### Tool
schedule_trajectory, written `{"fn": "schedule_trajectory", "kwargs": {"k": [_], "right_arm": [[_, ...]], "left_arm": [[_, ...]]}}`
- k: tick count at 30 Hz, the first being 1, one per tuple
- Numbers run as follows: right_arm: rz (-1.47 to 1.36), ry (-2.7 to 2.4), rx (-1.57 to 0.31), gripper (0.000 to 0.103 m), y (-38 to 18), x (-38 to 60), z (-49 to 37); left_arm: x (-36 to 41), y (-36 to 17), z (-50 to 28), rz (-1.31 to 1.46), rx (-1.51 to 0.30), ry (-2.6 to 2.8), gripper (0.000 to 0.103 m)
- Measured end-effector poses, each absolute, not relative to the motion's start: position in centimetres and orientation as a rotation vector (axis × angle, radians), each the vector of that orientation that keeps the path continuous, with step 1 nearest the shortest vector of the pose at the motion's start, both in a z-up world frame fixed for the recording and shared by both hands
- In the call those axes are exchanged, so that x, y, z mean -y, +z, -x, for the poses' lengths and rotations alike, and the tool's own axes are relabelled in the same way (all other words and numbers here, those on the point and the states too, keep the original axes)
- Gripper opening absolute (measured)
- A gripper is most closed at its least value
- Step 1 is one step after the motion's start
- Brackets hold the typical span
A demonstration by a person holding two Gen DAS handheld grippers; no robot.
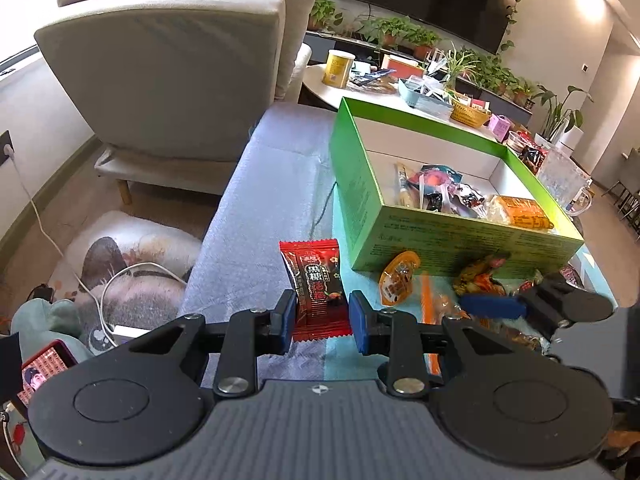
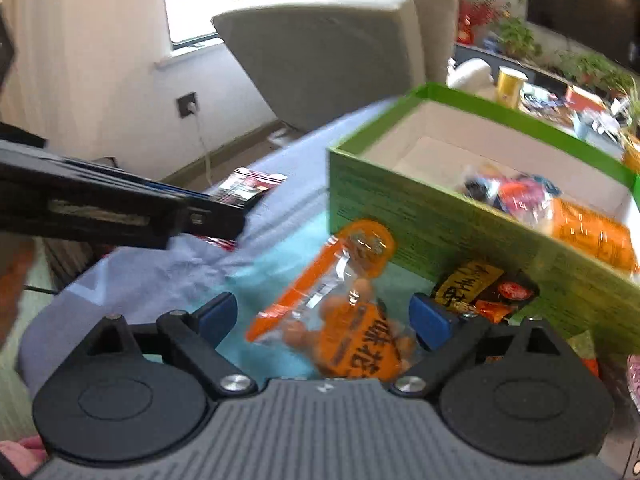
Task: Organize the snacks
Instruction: 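Lift both held snacks and carry them over the green box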
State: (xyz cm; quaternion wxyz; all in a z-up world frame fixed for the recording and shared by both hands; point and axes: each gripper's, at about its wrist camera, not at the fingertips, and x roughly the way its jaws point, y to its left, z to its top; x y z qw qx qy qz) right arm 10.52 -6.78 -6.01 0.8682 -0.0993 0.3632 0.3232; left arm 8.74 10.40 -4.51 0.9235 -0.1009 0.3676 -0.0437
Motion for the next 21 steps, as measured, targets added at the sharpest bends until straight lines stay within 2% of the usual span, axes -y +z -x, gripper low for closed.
{"fn": "schedule_trajectory", "kwargs": {"k": [7,11,21], "right_arm": [[0.165,0.565,-0.784,0.058,-6.0,8.9,-8.7],[0.02,0.538,-0.82,0.058,-5.2,11.2,-7.8],[-0.079,0.453,-0.68,0.057,-1.3,14.1,-6.6]], "left_arm": [[-10.3,-4.7,-8.9,0.212,-0.754,-0.102,0.027],[-9.7,-4.4,-8.7,0.202,-0.743,-0.118,0.027],[-7.8,-1.7,-8.2,0.211,-0.695,-0.182,0.027]]}}
